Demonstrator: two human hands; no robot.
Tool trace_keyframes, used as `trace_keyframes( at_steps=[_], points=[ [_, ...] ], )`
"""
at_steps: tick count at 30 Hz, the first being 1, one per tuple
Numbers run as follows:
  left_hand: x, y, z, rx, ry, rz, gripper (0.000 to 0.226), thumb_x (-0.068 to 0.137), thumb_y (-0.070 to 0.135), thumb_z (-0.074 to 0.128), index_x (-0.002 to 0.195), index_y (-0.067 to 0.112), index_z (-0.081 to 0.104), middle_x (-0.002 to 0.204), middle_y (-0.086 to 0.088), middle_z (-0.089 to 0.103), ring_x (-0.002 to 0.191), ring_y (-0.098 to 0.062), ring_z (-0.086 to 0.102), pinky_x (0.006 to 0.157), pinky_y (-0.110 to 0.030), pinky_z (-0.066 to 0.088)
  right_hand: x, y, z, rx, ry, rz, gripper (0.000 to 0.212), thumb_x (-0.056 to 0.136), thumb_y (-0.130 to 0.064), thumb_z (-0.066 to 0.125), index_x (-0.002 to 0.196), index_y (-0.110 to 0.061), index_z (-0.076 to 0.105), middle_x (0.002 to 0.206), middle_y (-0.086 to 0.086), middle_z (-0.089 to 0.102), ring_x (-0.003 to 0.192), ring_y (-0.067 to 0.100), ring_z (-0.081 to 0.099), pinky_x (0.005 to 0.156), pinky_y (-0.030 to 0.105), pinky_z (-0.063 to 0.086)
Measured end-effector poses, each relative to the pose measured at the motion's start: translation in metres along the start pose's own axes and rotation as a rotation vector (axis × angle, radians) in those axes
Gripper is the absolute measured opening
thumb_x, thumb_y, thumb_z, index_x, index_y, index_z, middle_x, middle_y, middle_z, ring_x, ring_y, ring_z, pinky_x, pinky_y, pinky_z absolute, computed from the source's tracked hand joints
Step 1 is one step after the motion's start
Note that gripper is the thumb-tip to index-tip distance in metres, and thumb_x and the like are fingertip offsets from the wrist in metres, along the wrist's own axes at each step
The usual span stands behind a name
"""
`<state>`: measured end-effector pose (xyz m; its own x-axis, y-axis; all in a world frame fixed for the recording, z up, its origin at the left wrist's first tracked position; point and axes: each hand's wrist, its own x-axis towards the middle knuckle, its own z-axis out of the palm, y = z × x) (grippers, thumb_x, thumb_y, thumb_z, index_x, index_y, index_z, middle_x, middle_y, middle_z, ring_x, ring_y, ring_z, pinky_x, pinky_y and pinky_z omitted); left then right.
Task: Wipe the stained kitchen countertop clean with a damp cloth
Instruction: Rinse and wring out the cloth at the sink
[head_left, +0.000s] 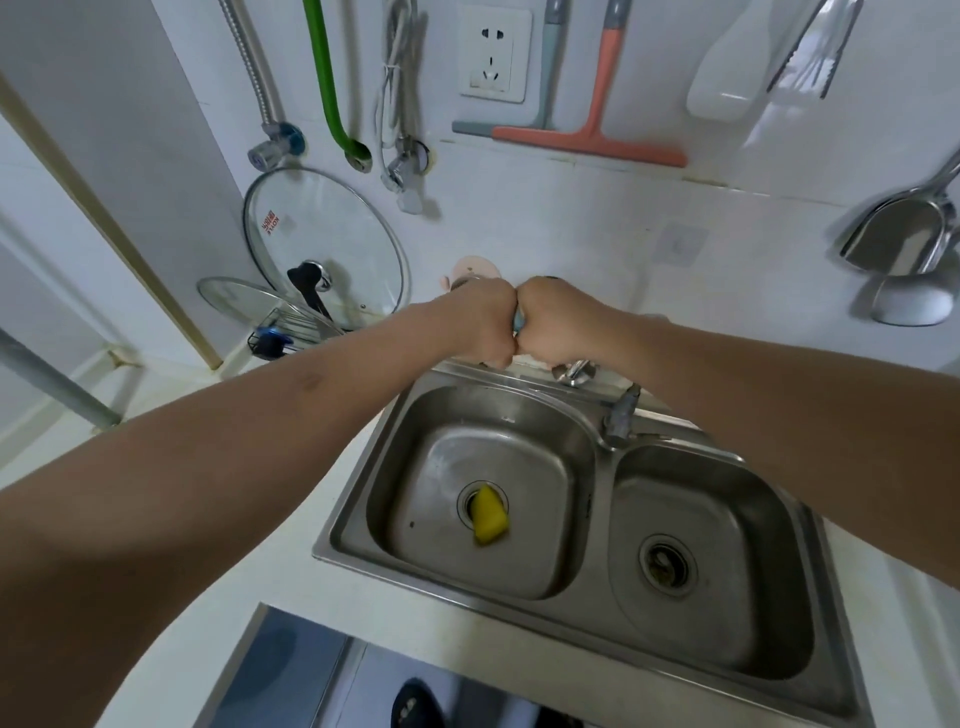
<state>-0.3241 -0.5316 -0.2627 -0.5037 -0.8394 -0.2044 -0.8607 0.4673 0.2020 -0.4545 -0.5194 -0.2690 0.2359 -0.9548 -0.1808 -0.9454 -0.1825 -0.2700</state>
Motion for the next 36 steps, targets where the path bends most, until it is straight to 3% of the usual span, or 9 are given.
trace_keyframes(
  at_steps=[4,7,9,13,17,20,28,32,36],
  points=[
    [-0.003,-0.004,-0.001,0.01,-0.086,0.039,0.031,0.068,0.018,0.091,0.065,0.015,0.061,0.067,0.0,0.063,0.074,-0.023,0.066,0.068,-0.033,0.052,-0.004,-0.002,0.007,0.017,0.047,0.032,0.022,0.083,-0.013,0.069,0.066,-0.015,0.054,0.058,0.002,0.056,0.057,0.019,0.057,0.048,0.026,0.038],
    [-0.002,-0.008,0.005,0.172,-0.014,0.116,0.02,0.079,0.027,0.081,0.088,0.011,0.075,0.087,-0.006,0.073,0.089,-0.026,0.069,0.085,-0.038,0.056,-0.002,-0.008,0.006,-0.018,0.011,0.059,0.023,0.071,-0.03,0.085,0.068,-0.02,0.064,0.056,-0.003,0.062,0.055,0.014,0.061,0.049,0.024,0.044],
    [-0.001,-0.01,0.011,0.275,0.051,0.174,0.024,0.088,0.031,0.07,0.101,0.011,0.075,0.098,-0.007,0.073,0.094,-0.027,0.069,0.08,-0.034,0.051,-0.001,-0.009,0.01,-0.049,-0.027,0.065,0.024,0.07,-0.038,0.085,0.075,-0.024,0.067,0.064,-0.005,0.066,0.062,0.014,0.063,0.055,0.026,0.046],
    [0.002,-0.01,0.018,0.376,0.212,0.172,0.014,0.09,0.022,0.059,0.098,0.013,0.067,0.1,-0.008,0.07,0.085,-0.028,0.066,0.065,-0.034,0.035,-0.004,0.0,0.021,0.055,0.008,-0.01,0.02,0.085,-0.012,0.057,0.066,-0.017,0.053,0.064,0.0,0.054,0.064,0.022,0.055,0.056,0.031,0.039],
    [0.002,-0.013,0.024,0.431,0.217,0.253,0.015,0.086,0.03,0.064,0.075,0.02,0.059,0.074,-0.003,0.064,0.055,-0.017,0.041,0.051,-0.027,0.024,-0.013,0.006,0.037,0.5,0.01,0.084,0.034,0.064,0.007,0.061,0.039,-0.014,0.051,0.044,0.001,0.042,0.043,0.015,0.036,0.045,0.028,0.024],
    [-0.001,-0.015,0.035,0.409,0.204,0.308,0.014,0.082,0.026,0.068,0.074,0.018,0.06,0.056,0.006,0.035,0.046,-0.011,0.024,0.049,-0.028,0.027,-0.019,0.009,0.053,0.663,-0.04,0.132,0.043,0.059,0.01,0.066,0.031,-0.015,0.045,0.039,-0.006,0.034,0.039,0.012,0.033,0.042,0.022,0.024],
    [0.0,-0.022,0.043,0.412,0.275,0.369,0.01,0.081,0.021,0.067,0.075,0.013,0.065,0.07,-0.009,0.066,0.056,-0.025,0.04,0.055,-0.034,0.037,-0.014,0.012,0.066,0.826,-0.148,0.207,0.045,0.062,0.008,0.061,0.03,-0.02,0.045,0.039,0.0,0.033,0.033,0.014,0.027,0.042,0.021,0.025],
    [0.006,-0.023,0.05,0.344,0.251,0.231,0.009,0.083,0.027,0.065,0.082,0.018,0.066,0.062,0.006,0.046,0.061,-0.025,0.052,0.058,-0.034,0.04,-0.007,0.019,0.056,0.767,-0.205,0.169,0.027,0.061,-0.002,0.067,0.046,-0.017,0.05,0.048,0.006,0.036,0.043,0.018,0.032,0.047,0.027,0.026],
    [0.011,-0.035,0.054,-0.194,0.11,0.049,0.031,0.079,0.021,0.077,0.101,0.015,0.055,0.087,0.0,0.061,0.084,-0.024,0.067,0.062,-0.029,0.047,0.0,0.028,0.037,0.745,-0.239,0.126,0.017,0.075,-0.017,0.07,0.088,-0.014,0.06,0.069,0.004,0.057,0.062,0.02,0.051,0.052,0.033,0.042]
  ],
)
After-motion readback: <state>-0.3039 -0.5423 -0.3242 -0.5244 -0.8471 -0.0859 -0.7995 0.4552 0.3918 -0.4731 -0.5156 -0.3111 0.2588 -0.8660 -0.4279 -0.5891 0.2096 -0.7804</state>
